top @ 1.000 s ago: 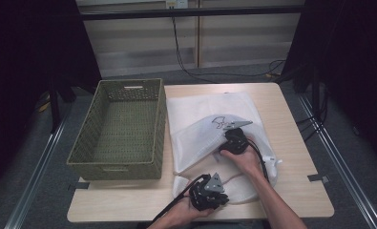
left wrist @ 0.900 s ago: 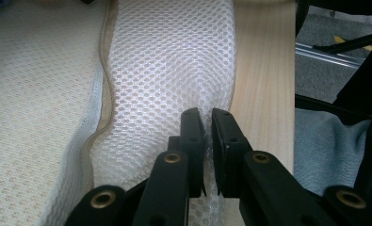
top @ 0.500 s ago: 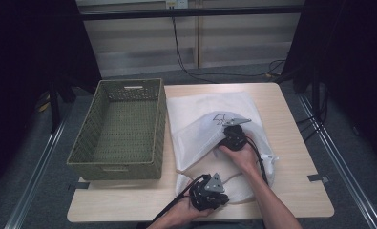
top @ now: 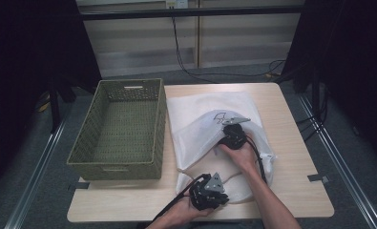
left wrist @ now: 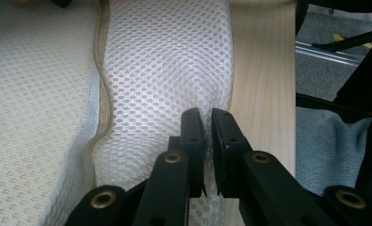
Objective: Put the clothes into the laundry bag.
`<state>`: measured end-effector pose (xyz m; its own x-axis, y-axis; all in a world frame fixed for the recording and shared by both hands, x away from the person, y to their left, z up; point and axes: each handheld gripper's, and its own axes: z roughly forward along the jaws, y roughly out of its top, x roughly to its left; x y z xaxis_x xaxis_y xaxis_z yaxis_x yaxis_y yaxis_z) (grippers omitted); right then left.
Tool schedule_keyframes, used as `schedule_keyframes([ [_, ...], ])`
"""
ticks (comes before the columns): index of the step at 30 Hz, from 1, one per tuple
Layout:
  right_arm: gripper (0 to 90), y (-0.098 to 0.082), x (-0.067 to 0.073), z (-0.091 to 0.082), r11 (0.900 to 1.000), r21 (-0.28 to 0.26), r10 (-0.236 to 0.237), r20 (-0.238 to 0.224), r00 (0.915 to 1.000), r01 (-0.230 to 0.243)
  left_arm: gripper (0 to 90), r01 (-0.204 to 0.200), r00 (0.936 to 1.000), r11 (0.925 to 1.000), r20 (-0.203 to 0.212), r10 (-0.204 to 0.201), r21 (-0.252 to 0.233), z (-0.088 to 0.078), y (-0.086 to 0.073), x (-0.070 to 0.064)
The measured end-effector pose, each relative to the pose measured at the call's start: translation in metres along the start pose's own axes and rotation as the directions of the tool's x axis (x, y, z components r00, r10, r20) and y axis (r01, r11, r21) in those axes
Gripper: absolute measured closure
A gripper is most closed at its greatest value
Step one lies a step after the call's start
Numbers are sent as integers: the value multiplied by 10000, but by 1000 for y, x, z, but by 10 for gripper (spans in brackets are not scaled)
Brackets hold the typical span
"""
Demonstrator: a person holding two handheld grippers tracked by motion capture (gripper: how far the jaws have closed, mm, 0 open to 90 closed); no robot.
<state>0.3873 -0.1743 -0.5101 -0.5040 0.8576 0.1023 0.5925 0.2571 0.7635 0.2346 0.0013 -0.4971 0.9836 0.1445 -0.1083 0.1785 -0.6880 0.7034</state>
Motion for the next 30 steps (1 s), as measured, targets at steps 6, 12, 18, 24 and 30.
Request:
schedule_keyframes([
  [6,608,-3,4,-5,9999,100,-20,-492,9988,25,845,207,9998,9995,86,-205,-220,1,-1,2],
  [12,583,-8,5,-13,9998,150,-136,-808,9966,148,845,167,9999,9999,22,-167,-43,0,0,1],
  [18,566,-10,8,-17,9997,150,-157,-1016,9947,173,844,146,9999,9998,3,-146,-154,1,-1,1],
  [24,541,-12,10,-23,9995,160,-254,-1361,9904,279,844,187,9998,9997,-10,-187,-172,1,-1,0],
  [30,479,-15,12,-35,9994,269,-161,-1852,9826,214,844,130,9999,9998,-9,-130,-158,1,-1,0],
])
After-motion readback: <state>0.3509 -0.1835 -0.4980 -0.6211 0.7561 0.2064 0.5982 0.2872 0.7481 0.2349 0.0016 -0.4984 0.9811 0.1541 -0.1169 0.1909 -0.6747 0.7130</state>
